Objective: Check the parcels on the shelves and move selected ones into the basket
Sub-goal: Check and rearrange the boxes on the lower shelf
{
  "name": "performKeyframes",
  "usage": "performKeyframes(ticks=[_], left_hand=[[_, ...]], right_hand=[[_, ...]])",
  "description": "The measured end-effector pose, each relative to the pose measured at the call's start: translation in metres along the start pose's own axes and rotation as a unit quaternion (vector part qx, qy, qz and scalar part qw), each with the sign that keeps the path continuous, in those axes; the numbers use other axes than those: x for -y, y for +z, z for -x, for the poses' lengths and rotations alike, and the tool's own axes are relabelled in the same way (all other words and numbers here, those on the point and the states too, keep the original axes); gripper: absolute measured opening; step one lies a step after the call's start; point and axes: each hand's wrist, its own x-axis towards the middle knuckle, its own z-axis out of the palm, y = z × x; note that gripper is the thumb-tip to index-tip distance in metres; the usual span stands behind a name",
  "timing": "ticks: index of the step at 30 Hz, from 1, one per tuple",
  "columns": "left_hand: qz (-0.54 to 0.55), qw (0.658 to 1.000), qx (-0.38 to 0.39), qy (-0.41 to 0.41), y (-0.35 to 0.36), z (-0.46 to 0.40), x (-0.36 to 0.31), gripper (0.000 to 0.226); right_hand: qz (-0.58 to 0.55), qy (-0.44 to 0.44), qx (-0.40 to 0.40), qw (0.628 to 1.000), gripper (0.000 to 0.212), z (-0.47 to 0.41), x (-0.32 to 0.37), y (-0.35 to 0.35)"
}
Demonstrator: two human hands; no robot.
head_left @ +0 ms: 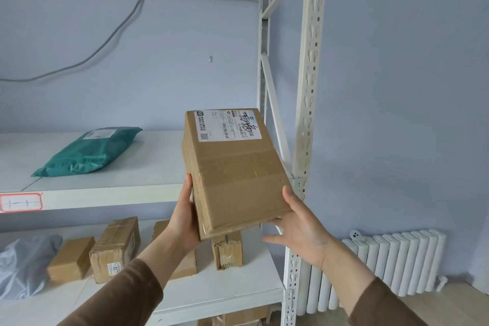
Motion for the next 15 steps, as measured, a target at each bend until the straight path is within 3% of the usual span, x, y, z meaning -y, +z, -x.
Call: performKeyframes(ticks=[3,5,7,9,13,15], left_hand=[[-0.072,0.997,-0.034,0.009,0.006,-0.002,-0.014,0.070],[-0.113,0.989,-0.075,0.060,0.005,-0.006,-0.024,0.067],[-0.186,0.966,-0.108,0.146,0.003,-0.007,-0.035,0.068],[-0.230,0.947,-0.086,0.207,0.006,-0.006,-0.046,0.071],[-0.289,0.946,0.031,0.141,0.019,-0.027,-0.069,0.086],[-0.291,0.949,0.043,0.113,0.028,-0.046,-0.079,0.081]], right_hand=[[-0.090,-0.003,-0.069,0.994,0.076,-0.013,0.005,0.007],[-0.121,-0.016,-0.105,0.987,0.061,-0.023,0.017,0.012],[-0.090,-0.032,-0.146,0.985,0.056,-0.037,0.036,0.013],[-0.037,-0.032,-0.191,0.980,0.059,-0.054,0.057,0.016],[0.022,-0.006,-0.217,0.976,0.049,-0.093,0.088,0.028],[0.040,0.002,-0.213,0.976,0.046,-0.113,0.098,0.037]])
